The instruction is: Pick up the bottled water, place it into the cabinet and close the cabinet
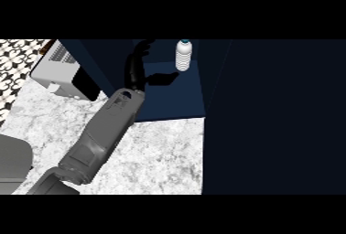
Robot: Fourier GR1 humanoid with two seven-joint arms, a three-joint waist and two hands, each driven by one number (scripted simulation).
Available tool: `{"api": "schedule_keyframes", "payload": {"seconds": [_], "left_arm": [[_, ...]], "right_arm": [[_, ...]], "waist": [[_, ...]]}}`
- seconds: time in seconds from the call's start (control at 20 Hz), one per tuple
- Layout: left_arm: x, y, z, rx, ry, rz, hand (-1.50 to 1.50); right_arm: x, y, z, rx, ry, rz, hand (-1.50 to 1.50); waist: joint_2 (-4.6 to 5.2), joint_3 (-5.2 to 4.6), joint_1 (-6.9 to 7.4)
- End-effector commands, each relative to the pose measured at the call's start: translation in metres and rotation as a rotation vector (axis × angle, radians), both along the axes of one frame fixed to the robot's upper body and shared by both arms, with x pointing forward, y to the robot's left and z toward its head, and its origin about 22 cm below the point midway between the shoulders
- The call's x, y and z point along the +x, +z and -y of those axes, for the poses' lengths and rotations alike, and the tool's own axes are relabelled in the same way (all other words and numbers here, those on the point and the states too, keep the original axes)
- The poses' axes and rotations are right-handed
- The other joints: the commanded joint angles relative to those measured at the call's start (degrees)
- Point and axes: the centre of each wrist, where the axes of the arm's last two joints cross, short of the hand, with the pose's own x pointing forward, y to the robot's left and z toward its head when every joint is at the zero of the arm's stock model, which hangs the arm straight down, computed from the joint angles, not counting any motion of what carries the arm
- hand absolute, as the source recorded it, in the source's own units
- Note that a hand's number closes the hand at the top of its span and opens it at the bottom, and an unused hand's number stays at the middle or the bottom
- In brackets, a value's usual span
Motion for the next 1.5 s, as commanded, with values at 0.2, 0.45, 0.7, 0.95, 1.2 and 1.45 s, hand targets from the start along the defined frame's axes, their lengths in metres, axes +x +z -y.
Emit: {"api": "schedule_keyframes", "payload": {"seconds": [0.2,0.45,0.7,0.95,1.2,1.45], "left_arm": [[0.013,0.006,-0.029,0.041,0.047,-0.017,-1.50],[0.012,0.004,-0.037,-0.034,-0.018,0.051,-1.50],[0.006,-0.005,-0.033,-0.187,-0.116,0.131,-1.50],[0.005,-0.005,-0.035,-0.289,-0.221,0.202,-1.50],[0.001,-0.004,-0.024,-0.346,-0.300,0.203,-1.50],[-0.010,-0.010,-0.020,-0.400,-0.350,0.227,-1.50]], "right_arm": [[0.004,0.004,-0.001,0.001,-0.013,0.004,-1.50],[0.005,-0.002,-0.011,0.008,-0.015,0.012,-1.50],[-0.007,0.005,0.002,-0.016,-0.006,0.012,-1.50],[-0.009,-0.008,0.004,-0.034,-0.034,0.001,-1.50],[-0.018,0.006,0.001,-0.028,-0.048,-0.003,-1.50],[0.001,0.007,-0.001,-0.004,-0.085,-0.016,-1.50]], "waist": [[1.51,-0.68,0.07],[1.53,-0.73,0.45],[1.04,-0.73,1.11],[0.29,-0.64,2.65],[-0.22,-0.63,3.70],[-0.70,-0.63,6.05]]}}
